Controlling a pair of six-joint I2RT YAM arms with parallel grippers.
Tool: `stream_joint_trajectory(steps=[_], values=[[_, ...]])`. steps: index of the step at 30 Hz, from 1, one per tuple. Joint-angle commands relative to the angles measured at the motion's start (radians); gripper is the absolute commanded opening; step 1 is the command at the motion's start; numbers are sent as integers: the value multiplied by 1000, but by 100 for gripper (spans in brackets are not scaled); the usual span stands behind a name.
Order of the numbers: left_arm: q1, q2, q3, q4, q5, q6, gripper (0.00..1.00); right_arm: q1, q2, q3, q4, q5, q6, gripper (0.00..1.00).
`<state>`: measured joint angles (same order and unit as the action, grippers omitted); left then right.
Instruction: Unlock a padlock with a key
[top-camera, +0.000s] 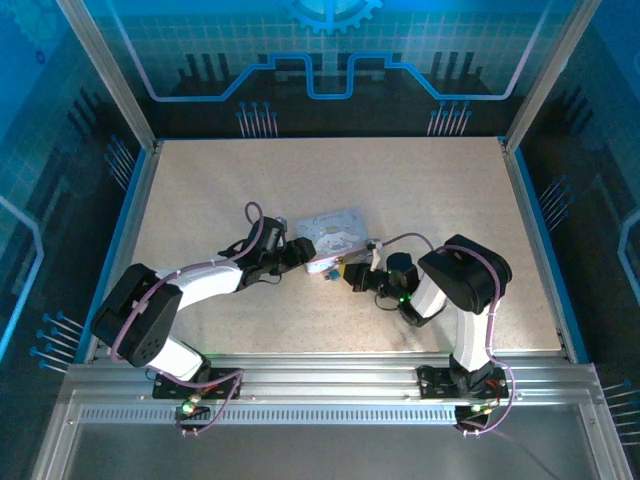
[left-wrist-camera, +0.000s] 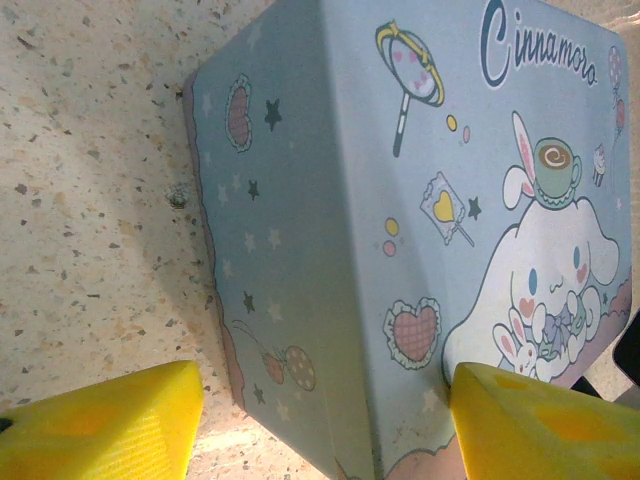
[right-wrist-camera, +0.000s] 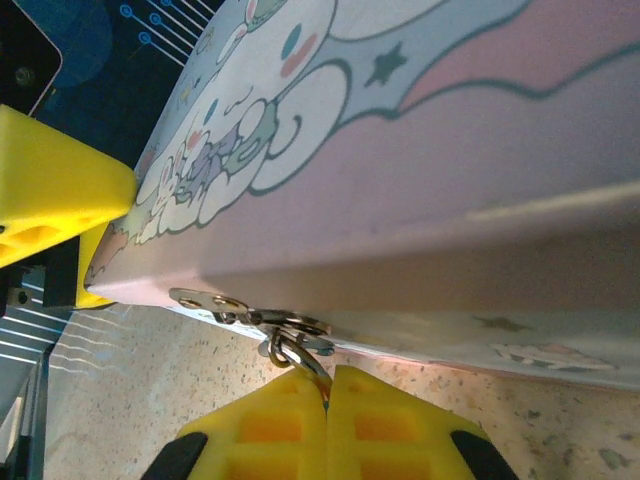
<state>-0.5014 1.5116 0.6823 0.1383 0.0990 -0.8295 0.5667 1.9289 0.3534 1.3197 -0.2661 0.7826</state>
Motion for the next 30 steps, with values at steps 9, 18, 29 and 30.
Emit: stream_joint_trajectory(steps=[9, 18, 29, 30], values=[[-12, 21, -50, -100, -6, 1, 67, -37, -21, -35, 82, 33, 69, 1], [-11, 14, -50, -92, 0, -2, 68, -60, -65, -70, 58, 55, 82, 1], [-12, -31, -59, -56, 19, -2, 78, -64, -192, -130, -47, 93, 60, 1], [-12, -40, -63, -52, 19, -1, 79, -64, -212, -137, -66, 95, 57, 1]])
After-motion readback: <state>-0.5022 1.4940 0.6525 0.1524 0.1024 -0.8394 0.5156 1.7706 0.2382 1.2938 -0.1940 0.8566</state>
